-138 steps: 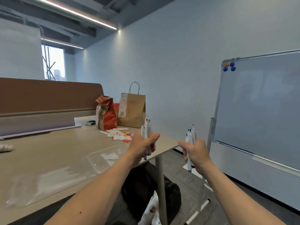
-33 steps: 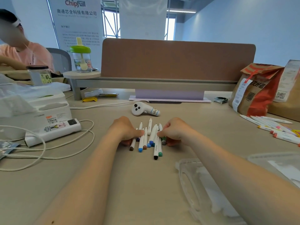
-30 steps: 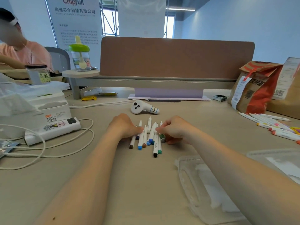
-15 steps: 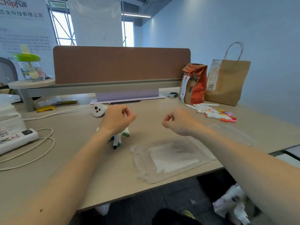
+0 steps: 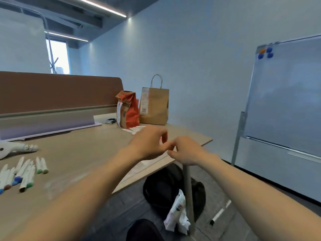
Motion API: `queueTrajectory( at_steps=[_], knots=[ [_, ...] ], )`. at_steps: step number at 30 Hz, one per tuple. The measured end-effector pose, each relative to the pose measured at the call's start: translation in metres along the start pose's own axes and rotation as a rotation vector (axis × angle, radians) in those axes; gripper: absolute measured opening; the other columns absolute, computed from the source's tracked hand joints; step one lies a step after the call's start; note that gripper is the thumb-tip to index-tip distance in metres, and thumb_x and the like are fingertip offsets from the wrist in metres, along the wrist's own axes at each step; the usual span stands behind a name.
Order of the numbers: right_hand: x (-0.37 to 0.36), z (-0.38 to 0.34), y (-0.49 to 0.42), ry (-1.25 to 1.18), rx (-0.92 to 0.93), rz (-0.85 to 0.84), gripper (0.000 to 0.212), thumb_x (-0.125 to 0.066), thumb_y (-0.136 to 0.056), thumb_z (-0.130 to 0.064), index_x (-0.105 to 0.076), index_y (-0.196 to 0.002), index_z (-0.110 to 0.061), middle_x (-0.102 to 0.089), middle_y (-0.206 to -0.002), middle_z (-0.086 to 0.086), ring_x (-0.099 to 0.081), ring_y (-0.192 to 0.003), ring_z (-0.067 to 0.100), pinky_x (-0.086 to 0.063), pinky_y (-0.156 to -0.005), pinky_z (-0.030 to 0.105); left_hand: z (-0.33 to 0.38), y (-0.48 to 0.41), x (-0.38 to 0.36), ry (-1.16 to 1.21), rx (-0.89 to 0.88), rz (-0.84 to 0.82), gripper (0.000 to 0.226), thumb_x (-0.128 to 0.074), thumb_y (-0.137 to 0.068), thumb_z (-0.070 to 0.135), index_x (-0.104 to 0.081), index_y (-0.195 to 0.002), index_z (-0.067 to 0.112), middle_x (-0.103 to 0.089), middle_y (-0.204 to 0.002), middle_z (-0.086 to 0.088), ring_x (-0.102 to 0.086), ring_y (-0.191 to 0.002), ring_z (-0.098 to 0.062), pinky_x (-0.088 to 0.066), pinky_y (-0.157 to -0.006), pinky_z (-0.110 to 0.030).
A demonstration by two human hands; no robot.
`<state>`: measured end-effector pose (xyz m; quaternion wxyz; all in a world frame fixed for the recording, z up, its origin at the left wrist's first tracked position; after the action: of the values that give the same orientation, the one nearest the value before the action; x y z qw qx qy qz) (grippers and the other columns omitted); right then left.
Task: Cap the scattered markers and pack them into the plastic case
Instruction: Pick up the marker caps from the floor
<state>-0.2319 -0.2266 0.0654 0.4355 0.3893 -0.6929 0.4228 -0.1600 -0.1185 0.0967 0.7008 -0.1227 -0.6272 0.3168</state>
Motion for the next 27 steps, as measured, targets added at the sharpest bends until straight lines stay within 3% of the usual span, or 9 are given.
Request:
queueTrajectory(
  at_steps=[5,9,12,18,21,24,27],
  knots=[
    [0.014,0.081,0.042,-0.014,-0.121,-0.022,0.015,-0.055,-0.088,-0.028,-0.065,-0.078,-0.023,-0.057,-0.066,-0.009,-0.057,-0.067,0.014,-0.046,-0.062,0.032,0.061,-0.041,-0.06,0.002,-0.111,-0.095,0.021,-0.063,-0.086,0.045,-0.058,-0.076,0.027,-0.048,-0.065,0.012,-0.054,-0.075,-0.015,-0.042,-0.064,-0.03],
    [0.01,0.148,0.076,0.003,-0.226,-0.052,0.018,-0.058,-0.089,-0.034,-0.07,-0.083,-0.023,-0.063,-0.079,-0.008,-0.06,-0.078,0.014,-0.05,-0.072,0.034,0.091,-0.058,-0.127,0.021,-0.136,-0.24,0.02,-0.062,-0.087,0.045,-0.059,-0.079,0.026,-0.062,-0.079,0.005,-0.062,-0.08,-0.018,-0.051,-0.07,-0.034],
    [-0.008,0.196,0.102,-0.03,-0.303,-0.117,0.015,-0.06,-0.091,-0.034,-0.066,-0.082,-0.025,-0.064,-0.085,-0.004,-0.058,-0.081,0.013,-0.046,-0.072,0.03,0.107,-0.06,-0.181,0.034,-0.138,-0.35,0.02,-0.061,-0.087,0.046,-0.055,-0.078,0.029,-0.062,-0.077,0.005,-0.062,-0.079,-0.019,-0.051,-0.066,-0.035],
    [-0.066,0.286,0.151,-0.2,-0.478,-0.202,0.016,-0.061,-0.091,-0.03,-0.068,-0.078,-0.024,-0.067,-0.08,-0.009,-0.059,-0.073,0.004,-0.042,-0.068,0.022,0.125,-0.051,-0.289,0.028,-0.102,-0.561,0.022,-0.061,-0.089,0.044,-0.057,-0.081,0.025,-0.058,-0.079,0.006,-0.056,-0.073,-0.016,-0.038,-0.059,-0.029],
    [-0.107,0.328,0.177,-0.296,-0.559,-0.255,0.017,-0.06,-0.093,-0.027,-0.069,-0.079,-0.022,-0.061,-0.071,-0.017,-0.057,-0.07,0.0,-0.041,-0.067,0.021,0.127,-0.039,-0.352,0.031,-0.07,-0.702,0.022,-0.061,-0.089,0.044,-0.059,-0.084,0.022,-0.06,-0.082,0.003,-0.06,-0.077,-0.02,-0.046,-0.062,-0.032],
    [-0.157,0.367,0.206,-0.373,-0.64,-0.331,0.018,-0.06,-0.094,-0.025,-0.07,-0.081,-0.017,-0.061,-0.073,-0.015,-0.058,-0.072,0.004,-0.042,-0.07,0.022,0.124,-0.018,-0.419,0.016,-0.045,-0.829,0.02,-0.061,-0.088,0.044,-0.059,-0.083,0.024,-0.063,-0.087,0.001,-0.063,-0.084,-0.023,-0.054,-0.073,-0.038],
    [-0.214,0.4,0.241,-0.44,-0.747,-0.404,0.015,-0.062,-0.093,-0.022,-0.07,-0.081,-0.017,-0.062,-0.073,-0.014,-0.057,-0.071,0.002,-0.042,-0.07,0.023,0.117,0.012,-0.484,-0.007,-0.027,-0.958,0.018,-0.061,-0.085,0.044,-0.059,-0.082,0.026,-0.064,-0.09,0.0,-0.063,-0.087,-0.025,-0.055,-0.074,-0.039]
  ],
)
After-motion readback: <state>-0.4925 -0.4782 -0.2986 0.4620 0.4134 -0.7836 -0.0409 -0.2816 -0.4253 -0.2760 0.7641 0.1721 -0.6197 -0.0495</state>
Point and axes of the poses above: each hand's wrist, its own y-axis away from the middle knuckle, its own x-axis out of the back of the hand, z = x × y, the point moved 5 cm from there along -y, towards the middle knuckle
